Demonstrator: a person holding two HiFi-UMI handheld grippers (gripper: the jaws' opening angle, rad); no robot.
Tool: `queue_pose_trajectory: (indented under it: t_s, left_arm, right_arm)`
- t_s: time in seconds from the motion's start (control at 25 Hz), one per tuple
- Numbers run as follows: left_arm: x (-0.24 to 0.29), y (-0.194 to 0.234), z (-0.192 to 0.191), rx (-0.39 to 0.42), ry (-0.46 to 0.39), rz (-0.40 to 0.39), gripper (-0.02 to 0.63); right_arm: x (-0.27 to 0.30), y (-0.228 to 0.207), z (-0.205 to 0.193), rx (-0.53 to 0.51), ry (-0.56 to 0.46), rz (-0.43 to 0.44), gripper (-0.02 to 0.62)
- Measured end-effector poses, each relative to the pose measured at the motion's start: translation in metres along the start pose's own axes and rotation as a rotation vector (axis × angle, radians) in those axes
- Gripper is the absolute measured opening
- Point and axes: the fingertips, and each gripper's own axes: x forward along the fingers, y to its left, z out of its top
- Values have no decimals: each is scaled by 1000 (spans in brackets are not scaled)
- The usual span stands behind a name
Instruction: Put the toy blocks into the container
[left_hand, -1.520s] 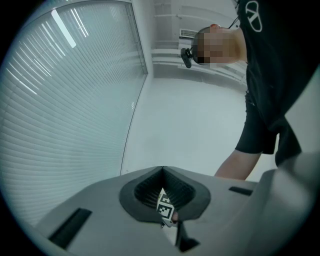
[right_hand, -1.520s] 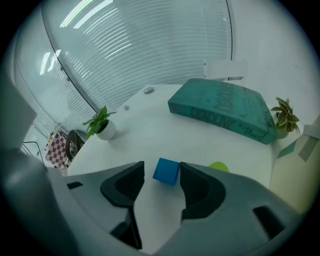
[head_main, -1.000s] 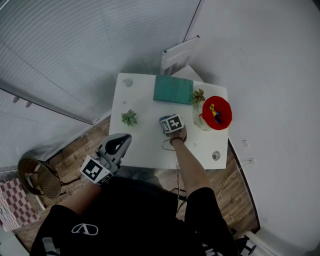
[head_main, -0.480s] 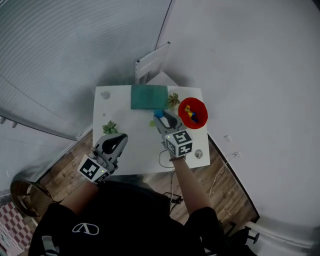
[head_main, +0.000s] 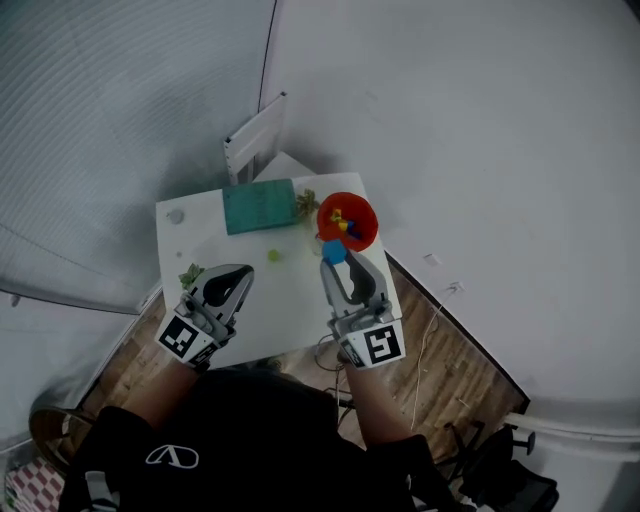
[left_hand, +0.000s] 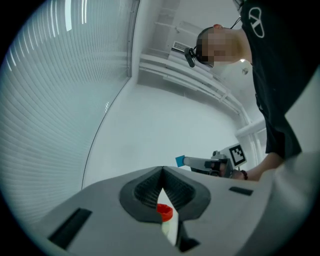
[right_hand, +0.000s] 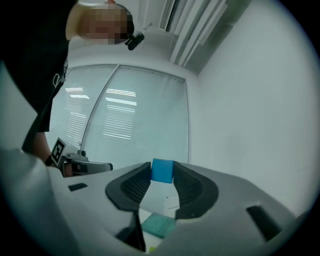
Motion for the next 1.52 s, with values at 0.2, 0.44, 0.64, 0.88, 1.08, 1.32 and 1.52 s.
queue_pose_trajectory:
  t_s: [0.2, 0.44, 0.64, 0.88, 1.08, 1.32, 1.52]
  left_arm:
    - [10, -9, 4, 2, -4, -29, 5]
    - [10, -10, 3, 4, 1, -35, 5]
    - [8, -9, 1, 3, 5, -27, 5]
    - [-2, -9, 0, 3, 8, -6, 5]
    - [-5, -8, 12, 17, -25, 26, 5]
    - [-11, -6, 14, 25, -28, 45, 5]
    - [-16, -3, 12, 26, -16, 65, 5]
  right_arm:
    - [-32, -9, 23, -16, -83, -77, 138]
    - [-40, -18, 24, -21, -88, -113, 138]
    - [-34, -31, 14, -8, -74, -132, 138]
    - [-20, -67, -3, -12, -47, -182, 138]
    - [-1, -117, -8, -33, -44, -252, 138]
    - [28, -182, -24, -63, -3, -319, 138]
    - [42, -216, -47, -50, 57, -354, 138]
